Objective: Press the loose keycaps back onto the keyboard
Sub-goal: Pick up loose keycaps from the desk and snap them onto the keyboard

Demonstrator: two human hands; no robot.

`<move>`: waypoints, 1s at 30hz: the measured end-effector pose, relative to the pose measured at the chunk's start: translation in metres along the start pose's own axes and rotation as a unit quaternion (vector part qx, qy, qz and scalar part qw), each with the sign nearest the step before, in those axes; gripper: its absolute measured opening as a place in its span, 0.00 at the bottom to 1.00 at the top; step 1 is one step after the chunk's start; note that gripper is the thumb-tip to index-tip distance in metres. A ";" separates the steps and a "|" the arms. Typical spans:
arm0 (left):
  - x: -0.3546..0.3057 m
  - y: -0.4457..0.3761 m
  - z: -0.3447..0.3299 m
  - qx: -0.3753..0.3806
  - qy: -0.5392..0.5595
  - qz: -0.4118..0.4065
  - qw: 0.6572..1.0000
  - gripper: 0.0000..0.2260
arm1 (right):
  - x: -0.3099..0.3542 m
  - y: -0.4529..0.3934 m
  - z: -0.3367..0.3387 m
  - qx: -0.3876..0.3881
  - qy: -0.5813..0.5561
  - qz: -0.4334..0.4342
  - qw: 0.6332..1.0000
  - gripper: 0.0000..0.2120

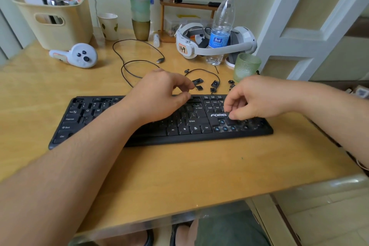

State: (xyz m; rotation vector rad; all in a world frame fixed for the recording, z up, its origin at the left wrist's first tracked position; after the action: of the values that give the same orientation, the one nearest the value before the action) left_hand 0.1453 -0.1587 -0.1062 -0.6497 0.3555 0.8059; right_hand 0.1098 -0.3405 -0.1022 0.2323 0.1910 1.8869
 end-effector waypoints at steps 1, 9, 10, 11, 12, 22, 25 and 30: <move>0.000 0.000 0.000 0.001 -0.001 -0.001 1.000 0.11 | -0.002 -0.001 0.001 0.007 -0.016 -0.001 1.000 0.03; -0.001 0.000 0.002 -0.004 -0.007 -0.002 1.000 0.12 | 0.000 -0.009 -0.005 0.034 -0.038 0.010 0.999 0.04; -0.001 0.000 0.002 -0.004 -0.008 -0.004 1.000 0.12 | 0.000 -0.009 -0.006 0.033 -0.037 0.010 0.999 0.04; -0.001 0.000 0.002 -0.005 -0.008 -0.006 1.000 0.12 | 0.001 -0.009 -0.006 0.031 -0.036 0.011 0.999 0.04; -0.002 0.000 0.002 -0.005 -0.006 -0.007 1.000 0.12 | 0.002 -0.010 -0.006 0.029 -0.033 0.011 0.999 0.04; 0.001 -0.001 0.002 -0.012 -0.003 -0.001 1.000 0.11 | 0.028 -0.008 -0.003 0.019 0.158 0.034 0.987 0.06; 0.001 -0.001 0.002 -0.013 -0.004 -0.002 1.000 0.11 | 0.035 -0.007 -0.004 0.017 0.199 0.045 0.979 0.06; 0.001 -0.001 0.003 -0.010 -0.001 0.003 1.000 0.11 | 0.037 -0.006 -0.005 0.016 0.219 0.049 0.974 0.07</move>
State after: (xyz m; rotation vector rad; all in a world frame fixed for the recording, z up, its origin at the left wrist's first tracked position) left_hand 0.1471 -0.1568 -0.1046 -0.6663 0.3480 0.8174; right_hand 0.1021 -0.3035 -0.1059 -0.1607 0.5165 2.0145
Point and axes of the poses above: each hand's wrist, its own y-axis away from the middle knuckle, its own z-axis out of the back of the hand, x = y × z, the point moved 9 cm from there along -y, towards the middle knuckle, and after that the axes turned 8 degrees about y, right-handed, at the moved point
